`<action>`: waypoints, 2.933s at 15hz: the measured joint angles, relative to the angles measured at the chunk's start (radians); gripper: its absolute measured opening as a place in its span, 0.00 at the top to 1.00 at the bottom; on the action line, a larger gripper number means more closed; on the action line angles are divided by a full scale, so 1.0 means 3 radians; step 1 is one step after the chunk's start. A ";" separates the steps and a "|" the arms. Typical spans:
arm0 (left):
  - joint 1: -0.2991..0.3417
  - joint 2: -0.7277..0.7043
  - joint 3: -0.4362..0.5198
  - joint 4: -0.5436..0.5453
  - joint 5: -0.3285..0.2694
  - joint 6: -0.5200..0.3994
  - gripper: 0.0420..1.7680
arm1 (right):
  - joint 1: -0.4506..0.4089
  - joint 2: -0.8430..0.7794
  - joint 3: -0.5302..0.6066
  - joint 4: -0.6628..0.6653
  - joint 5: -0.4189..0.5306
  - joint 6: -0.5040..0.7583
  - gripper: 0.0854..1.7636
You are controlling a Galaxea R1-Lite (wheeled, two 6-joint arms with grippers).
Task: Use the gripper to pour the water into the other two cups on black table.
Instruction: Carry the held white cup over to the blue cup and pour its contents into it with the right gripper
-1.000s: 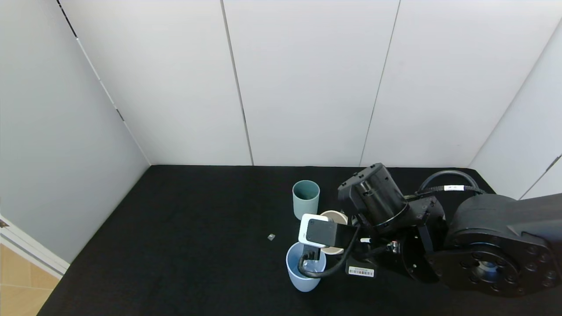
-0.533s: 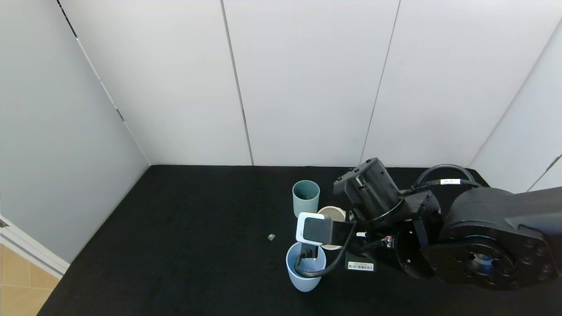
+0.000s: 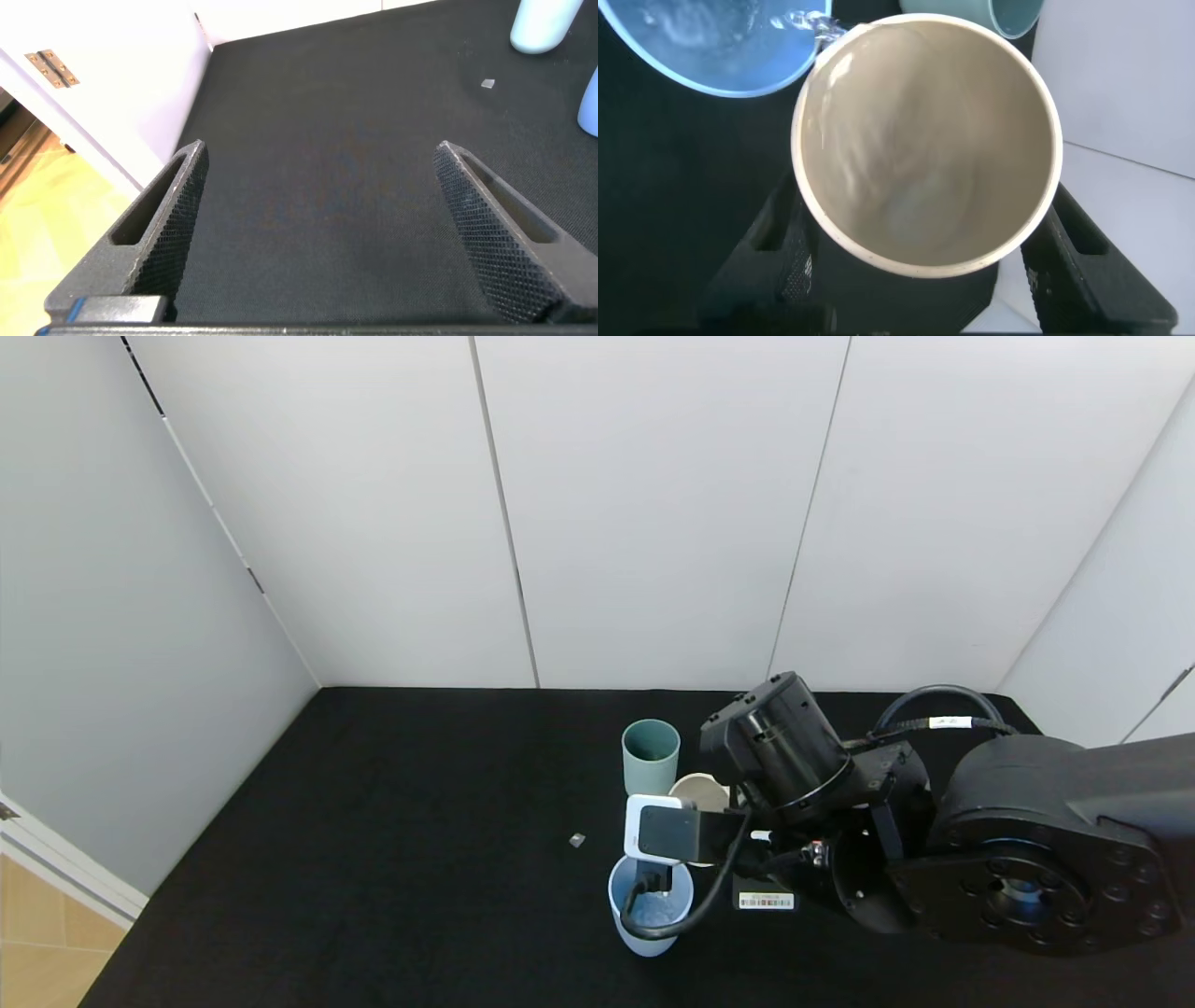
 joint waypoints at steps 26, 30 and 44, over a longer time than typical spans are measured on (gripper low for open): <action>-0.0001 0.0000 0.0000 0.0000 0.0000 0.0000 0.03 | 0.0071 0.0050 -0.0109 0.0189 -0.0244 -0.0310 0.30; -0.0001 0.0000 0.0000 0.0000 -0.0001 -0.0001 0.03 | 0.0087 0.0052 -0.0136 0.0191 -0.0296 -0.0353 0.30; 0.0000 0.0000 0.0000 0.0000 0.0000 -0.0001 0.03 | 0.0098 0.0052 -0.0143 0.0196 -0.0300 -0.0393 0.30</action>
